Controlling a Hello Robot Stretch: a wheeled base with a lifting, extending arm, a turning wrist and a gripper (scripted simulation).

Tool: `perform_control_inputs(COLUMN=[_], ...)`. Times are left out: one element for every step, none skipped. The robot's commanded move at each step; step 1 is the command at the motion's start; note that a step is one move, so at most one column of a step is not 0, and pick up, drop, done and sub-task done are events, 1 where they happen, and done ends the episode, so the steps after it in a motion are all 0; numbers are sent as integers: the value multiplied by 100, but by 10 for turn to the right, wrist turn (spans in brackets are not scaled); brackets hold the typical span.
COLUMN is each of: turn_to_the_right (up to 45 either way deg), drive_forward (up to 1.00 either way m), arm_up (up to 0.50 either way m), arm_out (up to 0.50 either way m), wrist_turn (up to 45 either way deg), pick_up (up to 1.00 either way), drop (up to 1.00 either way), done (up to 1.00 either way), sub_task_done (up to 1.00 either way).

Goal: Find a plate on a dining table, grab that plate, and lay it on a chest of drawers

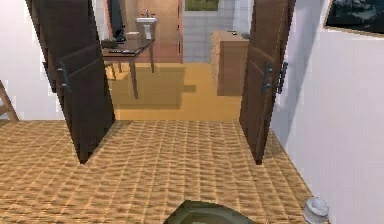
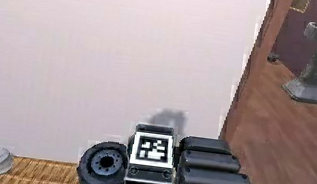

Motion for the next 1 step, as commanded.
perform_control_inputs(turn_to_the_right=[0], drive_forward=[100], arm_up=[0], arm_out=[0], wrist_turn=[0], pick_up=[0], drop=[0], done=[0], sub_task_done=[0])
